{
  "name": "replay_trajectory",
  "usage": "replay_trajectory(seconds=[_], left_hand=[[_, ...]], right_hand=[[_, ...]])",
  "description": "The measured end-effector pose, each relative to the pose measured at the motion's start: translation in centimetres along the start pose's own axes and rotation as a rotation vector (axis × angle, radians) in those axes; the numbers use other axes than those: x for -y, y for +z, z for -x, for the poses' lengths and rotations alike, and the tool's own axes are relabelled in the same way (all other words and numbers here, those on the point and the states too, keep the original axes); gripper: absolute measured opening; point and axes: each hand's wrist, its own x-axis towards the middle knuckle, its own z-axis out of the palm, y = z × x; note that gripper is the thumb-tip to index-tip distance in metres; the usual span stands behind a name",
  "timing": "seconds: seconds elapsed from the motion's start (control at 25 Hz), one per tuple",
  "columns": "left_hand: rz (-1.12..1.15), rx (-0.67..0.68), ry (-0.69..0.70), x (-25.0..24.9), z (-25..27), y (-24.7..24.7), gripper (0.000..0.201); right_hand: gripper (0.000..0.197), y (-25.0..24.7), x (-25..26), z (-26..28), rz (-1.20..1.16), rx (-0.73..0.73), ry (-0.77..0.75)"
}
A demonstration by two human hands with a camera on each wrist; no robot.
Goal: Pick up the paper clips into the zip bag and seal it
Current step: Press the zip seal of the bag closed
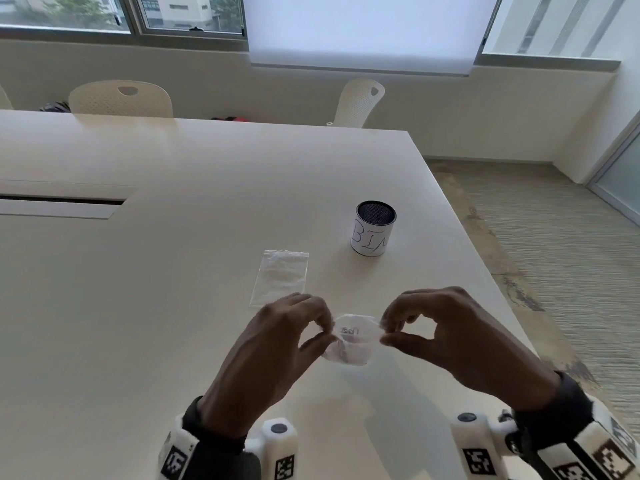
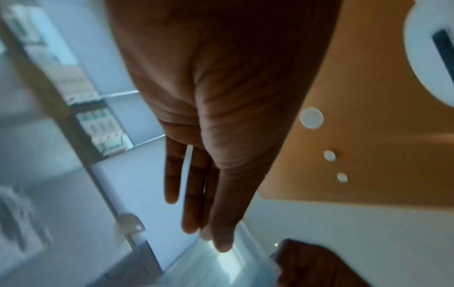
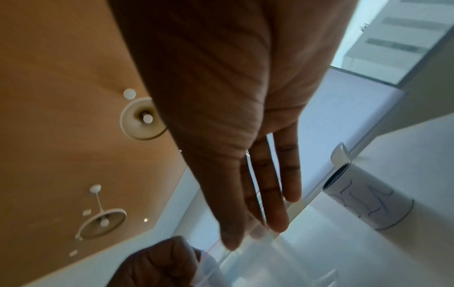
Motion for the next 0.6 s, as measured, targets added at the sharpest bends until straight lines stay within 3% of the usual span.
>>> replay_trajectory(seconds=[0.08,0.24,0.4,0.6], left_hand=[[0.107,0.028,-0.028,-0.2,-0.1,-0.5,0.014],[0.067,0.056,-0.015,-0.6,-0.4,-0.4,0.015],[0.217,0.057,-0.112,0.0,-0.4,0.5,0.017],[0.309,0.088,-0.176,0.3,-1.0,2.4,0.034]], right_hand=[[0.010,-0.4,-0.1,0.0,-0.047,-0.006,0.016],[0.009,-0.2,-0.3,0.4,-0.048,-0.026,0.026],[0.011,0.7,-1.0,0.9,-0.195,-0.001,0.071],[0.012,2.6,-2.1,0.7,-0.298,-0.094,0.131]])
